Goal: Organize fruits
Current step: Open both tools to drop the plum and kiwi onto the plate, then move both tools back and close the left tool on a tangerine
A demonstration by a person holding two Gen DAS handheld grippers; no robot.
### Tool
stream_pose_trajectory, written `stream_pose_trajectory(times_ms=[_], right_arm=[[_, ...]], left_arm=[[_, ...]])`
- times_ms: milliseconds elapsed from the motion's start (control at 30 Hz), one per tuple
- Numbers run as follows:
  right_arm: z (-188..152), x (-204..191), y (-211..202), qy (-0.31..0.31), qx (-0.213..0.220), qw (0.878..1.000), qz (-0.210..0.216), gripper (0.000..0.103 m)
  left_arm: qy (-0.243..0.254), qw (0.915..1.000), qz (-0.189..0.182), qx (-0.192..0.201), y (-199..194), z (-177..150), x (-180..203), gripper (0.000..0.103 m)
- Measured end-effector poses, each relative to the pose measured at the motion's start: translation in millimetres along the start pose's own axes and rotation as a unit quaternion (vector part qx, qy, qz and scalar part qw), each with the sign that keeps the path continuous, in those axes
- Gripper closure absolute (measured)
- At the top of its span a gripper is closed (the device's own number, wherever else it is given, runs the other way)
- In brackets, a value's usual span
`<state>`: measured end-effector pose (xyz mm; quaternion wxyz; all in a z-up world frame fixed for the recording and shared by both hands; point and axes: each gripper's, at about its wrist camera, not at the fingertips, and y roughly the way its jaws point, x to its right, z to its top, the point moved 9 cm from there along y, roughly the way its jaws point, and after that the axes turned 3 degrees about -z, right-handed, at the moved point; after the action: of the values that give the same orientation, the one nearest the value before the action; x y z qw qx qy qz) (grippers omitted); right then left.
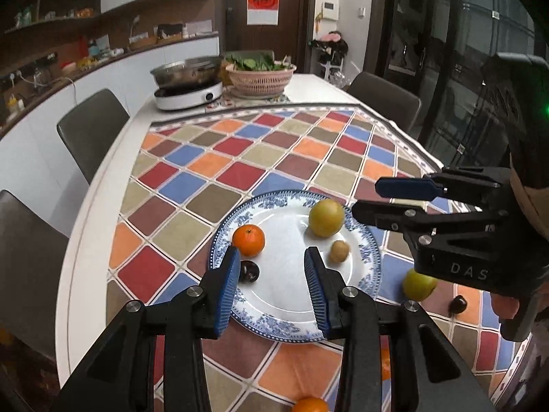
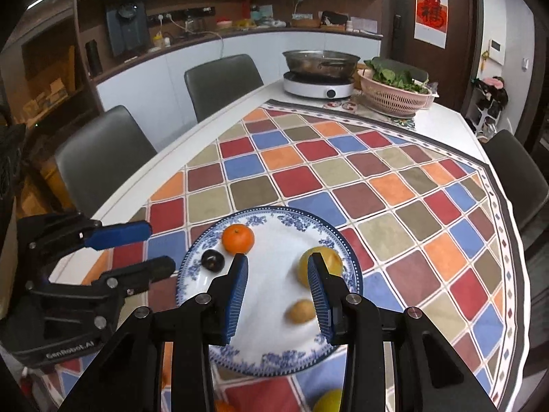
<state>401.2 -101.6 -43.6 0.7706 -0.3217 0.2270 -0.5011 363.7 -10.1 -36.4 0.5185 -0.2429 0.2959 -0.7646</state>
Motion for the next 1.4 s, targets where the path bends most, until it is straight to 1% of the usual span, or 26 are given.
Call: stream_pose_trajectory(times_ms=[133,300,533,700,733,767,833,967,1233,1400], right_arm=[[-6,-4,-21,0.001,0.012,1.0,0.001,0.066],[-14,-11,-44,0.003,0.025,1.0,0.008,0.066],[-29,-17,-75,-0.001,0.04,0.999,-0.002,0.066],[-43,-18,-90,-0.002,0.042,0.999,-0.013,0.066],[-47,-18,-93,-0.002,0.042,0.999,-0.016,0.065],[-50,-17,-94,-0.001,0.041,0.999,-0.02,0.06],[-56,-15,-98,0.006,0.04,0.999,-0.026,0.058],[-70,-16,-100,0.009,0.031,0.999,-0.029,0.058],[-96,-29,-96,-0.005,0.01,1.0,-0.021,0.058],[-113,-39,-88,-0.019,-0.007,1.0,-0.014,0.058]], left_arm=[[0.002,0.9998,0.004,0.02,-21,0,8,0.061],[0.006,0.999,0.009,0.043,-49,-1,17,0.06],[0.004,0.9978,0.015,0.065,-80,-11,30,0.055],[0.008,0.9977,0.02,0.064,-91,-24,39,0.052],[0.009,0.9976,0.024,0.064,-92,-26,39,0.051],[0.01,0.9975,0.027,0.064,-94,-29,40,0.05],[0.011,0.9975,0.03,0.063,-96,-35,41,0.05],[0.012,0.9975,0.039,0.057,-98,-49,41,0.048],[0.003,0.9984,0.035,0.044,-96,-76,40,0.047],[0.001,0.9992,0.032,0.024,-87,-97,40,0.046]])
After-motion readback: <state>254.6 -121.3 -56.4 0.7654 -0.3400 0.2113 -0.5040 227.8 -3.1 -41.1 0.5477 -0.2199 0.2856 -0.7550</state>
